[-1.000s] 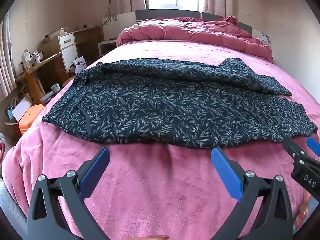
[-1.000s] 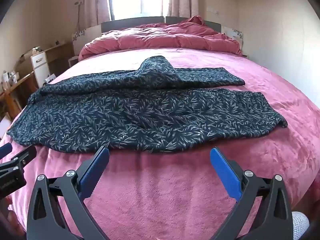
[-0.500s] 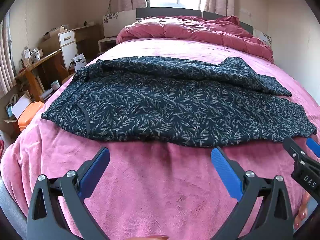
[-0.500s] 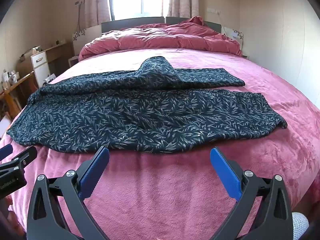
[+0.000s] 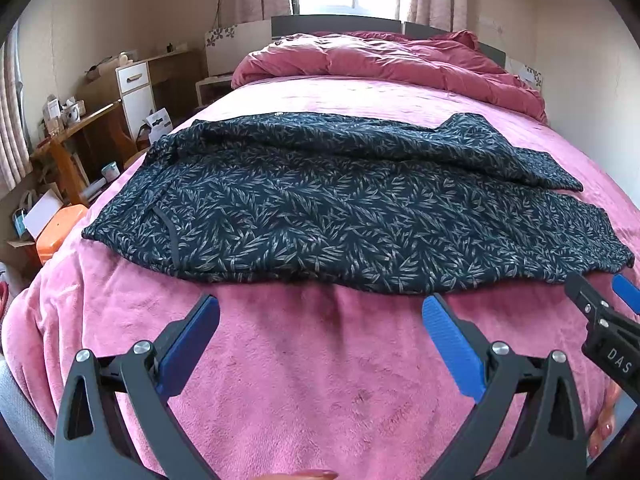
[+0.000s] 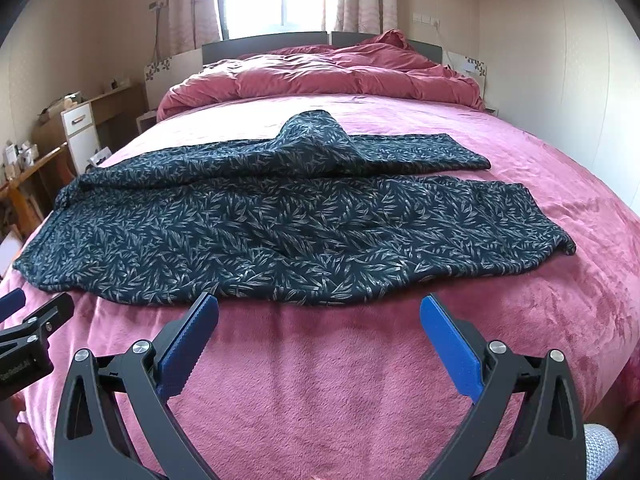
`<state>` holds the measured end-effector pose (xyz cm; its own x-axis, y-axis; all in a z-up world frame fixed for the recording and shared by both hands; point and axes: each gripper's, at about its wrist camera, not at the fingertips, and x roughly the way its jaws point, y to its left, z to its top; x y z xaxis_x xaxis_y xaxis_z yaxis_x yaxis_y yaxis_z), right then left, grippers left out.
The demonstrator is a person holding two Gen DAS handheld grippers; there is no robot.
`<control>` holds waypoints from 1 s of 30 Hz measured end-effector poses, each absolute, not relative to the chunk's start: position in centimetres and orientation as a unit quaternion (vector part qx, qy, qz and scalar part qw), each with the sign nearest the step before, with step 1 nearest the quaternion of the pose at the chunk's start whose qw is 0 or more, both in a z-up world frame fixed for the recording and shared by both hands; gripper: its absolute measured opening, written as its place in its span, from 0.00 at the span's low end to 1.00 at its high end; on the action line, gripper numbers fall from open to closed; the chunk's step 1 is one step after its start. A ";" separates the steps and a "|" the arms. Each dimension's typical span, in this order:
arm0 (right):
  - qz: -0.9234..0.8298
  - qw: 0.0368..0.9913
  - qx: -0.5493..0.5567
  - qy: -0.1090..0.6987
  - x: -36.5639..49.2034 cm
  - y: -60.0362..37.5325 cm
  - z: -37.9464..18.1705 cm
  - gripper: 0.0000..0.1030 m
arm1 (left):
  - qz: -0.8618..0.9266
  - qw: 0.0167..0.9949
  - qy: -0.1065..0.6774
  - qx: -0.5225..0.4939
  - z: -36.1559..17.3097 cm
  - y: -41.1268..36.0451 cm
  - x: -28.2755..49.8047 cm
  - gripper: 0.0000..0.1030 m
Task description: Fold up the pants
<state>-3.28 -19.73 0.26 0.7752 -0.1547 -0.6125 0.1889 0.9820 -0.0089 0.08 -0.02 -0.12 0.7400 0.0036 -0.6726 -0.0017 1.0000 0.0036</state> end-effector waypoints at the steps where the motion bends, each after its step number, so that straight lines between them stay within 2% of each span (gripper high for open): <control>1: -0.091 0.941 0.026 0.324 -3.3 -19.7 0.2 0.97 | 0.002 0.933 0.361 0.001 -0.1 0.0 0.1 0.98; 24: -0.091 0.941 0.027 0.324 -3.2 -19.6 0.2 0.97 | -0.002 0.929 0.370 -0.006 -0.5 0.3 0.4 0.98; 30: -0.088 0.943 0.053 0.315 -3.2 -20.6 0.5 0.97 | -0.053 0.911 0.406 -0.052 -1.2 1.5 1.4 0.98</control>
<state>-3.17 -20.62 0.50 0.7855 -0.1327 -0.6045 0.1993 0.9790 0.0440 1.37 1.45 -1.20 0.6639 -0.1395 -0.7347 0.0547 0.9889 -0.1383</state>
